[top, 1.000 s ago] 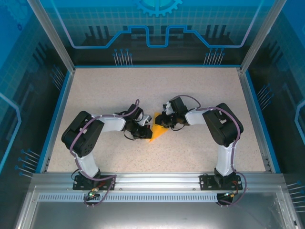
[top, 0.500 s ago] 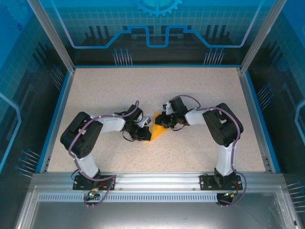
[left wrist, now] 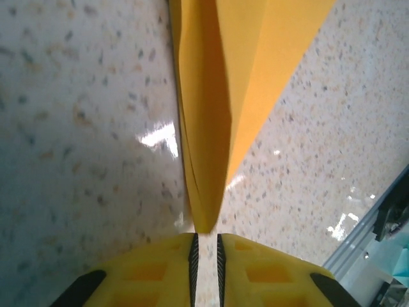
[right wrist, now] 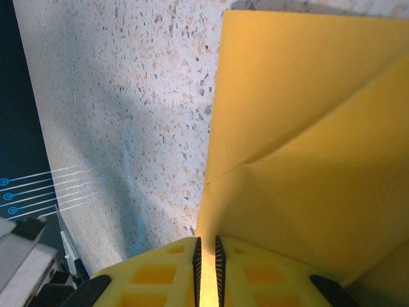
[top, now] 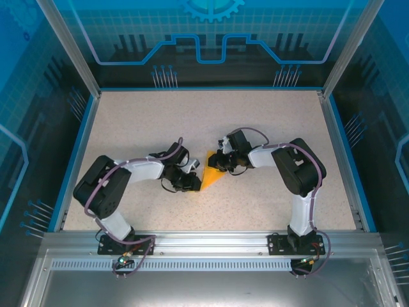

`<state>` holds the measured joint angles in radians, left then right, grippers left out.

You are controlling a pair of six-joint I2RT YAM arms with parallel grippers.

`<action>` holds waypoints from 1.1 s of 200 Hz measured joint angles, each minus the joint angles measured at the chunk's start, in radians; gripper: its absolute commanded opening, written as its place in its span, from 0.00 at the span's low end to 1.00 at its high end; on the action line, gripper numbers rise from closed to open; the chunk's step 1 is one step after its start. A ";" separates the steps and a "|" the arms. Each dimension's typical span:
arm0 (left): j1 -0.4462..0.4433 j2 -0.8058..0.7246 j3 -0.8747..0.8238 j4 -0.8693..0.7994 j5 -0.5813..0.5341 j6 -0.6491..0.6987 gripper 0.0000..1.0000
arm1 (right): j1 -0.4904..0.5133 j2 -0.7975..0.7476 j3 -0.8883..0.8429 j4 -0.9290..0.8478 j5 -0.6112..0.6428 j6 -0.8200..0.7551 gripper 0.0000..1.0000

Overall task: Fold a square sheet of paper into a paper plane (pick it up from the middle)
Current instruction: Fourth fold the wing at the center of the table.

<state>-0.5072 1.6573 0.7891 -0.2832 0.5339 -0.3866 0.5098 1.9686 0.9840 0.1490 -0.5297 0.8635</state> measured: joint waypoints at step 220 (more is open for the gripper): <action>0.014 0.162 0.077 0.288 0.073 -0.266 0.19 | 0.000 0.005 0.007 -0.011 -0.004 -0.008 0.17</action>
<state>-0.4931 1.8191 0.8658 0.0048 0.6071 -0.6529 0.5095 1.9732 0.9913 0.1383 -0.5339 0.8555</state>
